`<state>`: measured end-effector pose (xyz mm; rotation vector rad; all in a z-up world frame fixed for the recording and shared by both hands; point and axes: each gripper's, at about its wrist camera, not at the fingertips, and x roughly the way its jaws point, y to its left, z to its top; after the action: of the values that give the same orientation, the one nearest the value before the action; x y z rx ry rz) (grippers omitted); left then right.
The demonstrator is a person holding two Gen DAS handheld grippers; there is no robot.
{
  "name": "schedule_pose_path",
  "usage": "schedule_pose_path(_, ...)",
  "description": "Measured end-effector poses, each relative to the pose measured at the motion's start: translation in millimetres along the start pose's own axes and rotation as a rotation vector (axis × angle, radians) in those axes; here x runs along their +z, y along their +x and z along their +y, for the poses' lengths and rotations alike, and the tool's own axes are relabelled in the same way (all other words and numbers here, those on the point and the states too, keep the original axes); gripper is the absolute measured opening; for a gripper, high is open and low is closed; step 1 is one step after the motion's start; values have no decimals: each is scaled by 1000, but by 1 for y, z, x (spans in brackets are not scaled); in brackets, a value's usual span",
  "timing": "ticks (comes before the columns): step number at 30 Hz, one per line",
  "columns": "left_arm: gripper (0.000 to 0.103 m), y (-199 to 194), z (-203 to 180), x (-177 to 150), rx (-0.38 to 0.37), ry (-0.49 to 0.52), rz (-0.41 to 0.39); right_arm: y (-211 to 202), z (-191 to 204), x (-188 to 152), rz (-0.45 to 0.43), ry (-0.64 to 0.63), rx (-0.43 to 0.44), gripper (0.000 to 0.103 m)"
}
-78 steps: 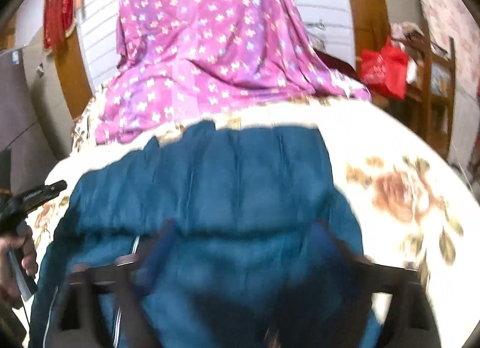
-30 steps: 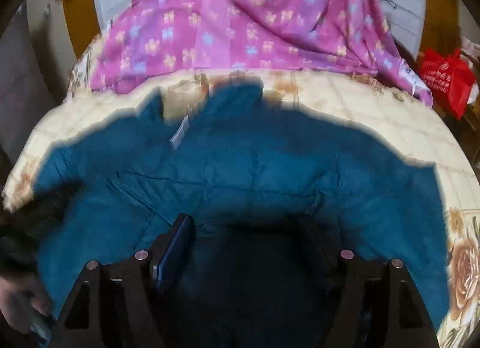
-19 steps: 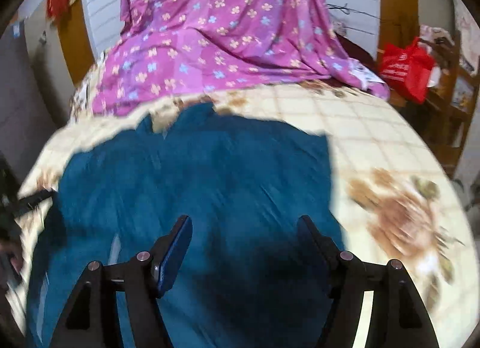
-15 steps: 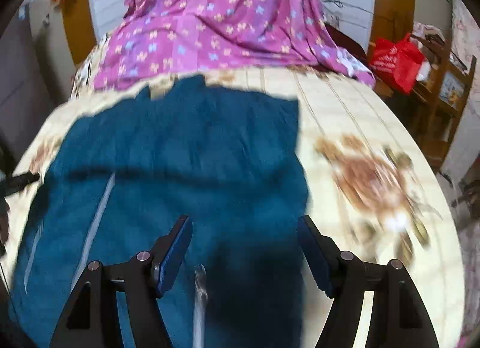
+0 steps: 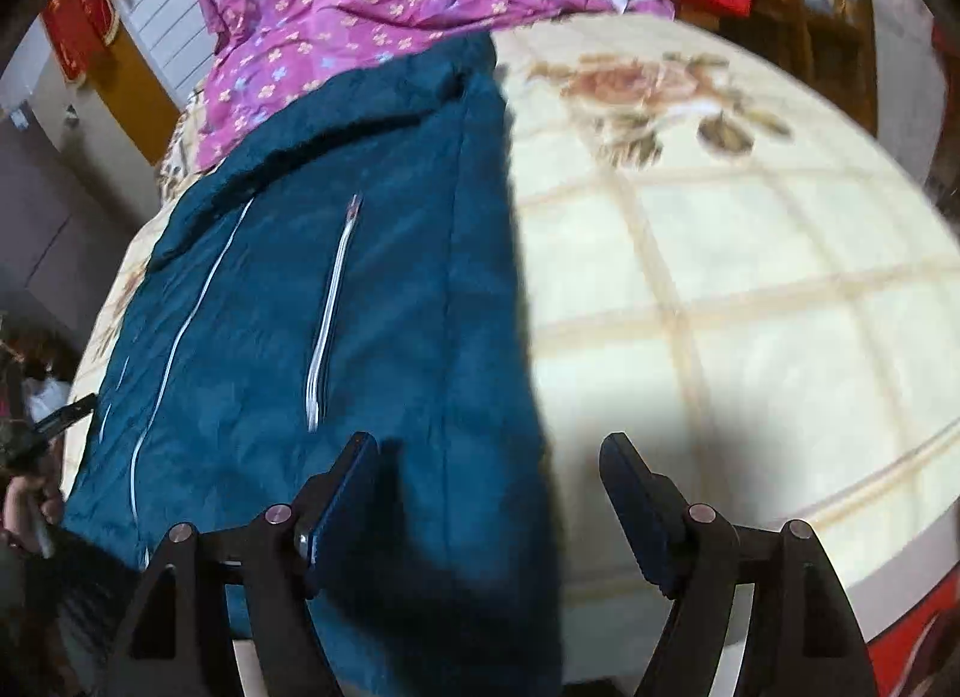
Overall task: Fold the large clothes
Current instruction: 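Grasp the jacket hem with the left and right grippers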
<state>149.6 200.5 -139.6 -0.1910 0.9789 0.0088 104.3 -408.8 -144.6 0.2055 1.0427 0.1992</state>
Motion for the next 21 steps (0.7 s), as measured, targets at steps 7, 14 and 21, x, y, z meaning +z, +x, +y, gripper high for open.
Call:
schedule_pose_path(7, 62, -24, -5, -21, -70, 16, -66, -7, 1, -22, -132, -36, 37, 83)
schedule_pose_path(14, 63, -21, -6, -45, -160, 3, -37, -5, 12, -29, -96, -89, 192, 84)
schedule_pose_path(21, 87, -22, -13, -50, -259, 22, -23, -4, 4, -30, -83, -50, 290, 85)
